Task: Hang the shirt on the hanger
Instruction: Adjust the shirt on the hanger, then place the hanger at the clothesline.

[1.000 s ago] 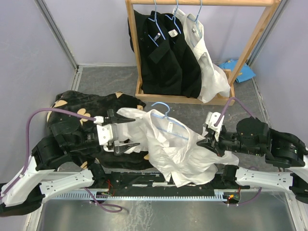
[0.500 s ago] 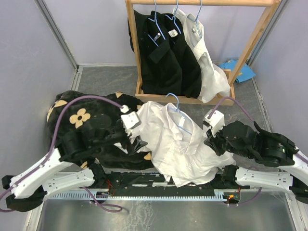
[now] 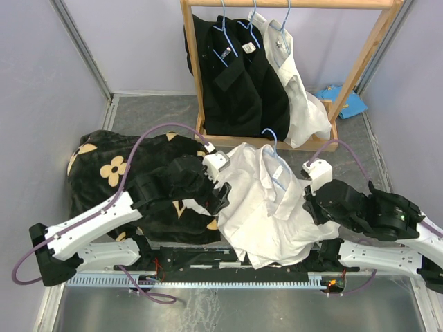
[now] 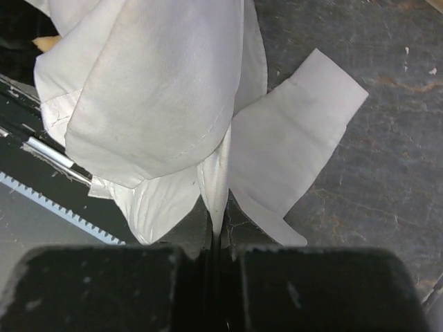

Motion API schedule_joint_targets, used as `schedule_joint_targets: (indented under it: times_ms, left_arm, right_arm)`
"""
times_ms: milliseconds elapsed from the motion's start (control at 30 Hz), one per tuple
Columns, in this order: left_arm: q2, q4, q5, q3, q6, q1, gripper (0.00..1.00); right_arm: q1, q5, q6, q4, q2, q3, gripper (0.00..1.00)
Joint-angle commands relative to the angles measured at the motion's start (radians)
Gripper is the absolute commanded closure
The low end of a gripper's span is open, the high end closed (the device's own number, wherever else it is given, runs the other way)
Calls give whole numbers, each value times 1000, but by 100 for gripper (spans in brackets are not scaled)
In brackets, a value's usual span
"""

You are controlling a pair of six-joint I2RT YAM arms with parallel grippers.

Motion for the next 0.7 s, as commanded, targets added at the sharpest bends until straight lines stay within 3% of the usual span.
schedule_joint_targets:
  times_ms: [0,333,500,667]
  left_arm:
    - [72,112,8,49,-94,-2,1]
    - [188,178,-175,92,-126,-1,1]
    - [215,172,-236,98,-173,-1,1]
    - [211,168,-294,100,-219,-2,1]
  right_arm:
    - [-2,103,131,-77,-29,38,100]
    - [-2,179,303,-456,-43,286,100]
    - [-1,219,248,-462,-49,474,100]
    - [-2,335,102,-460,75,784,100]
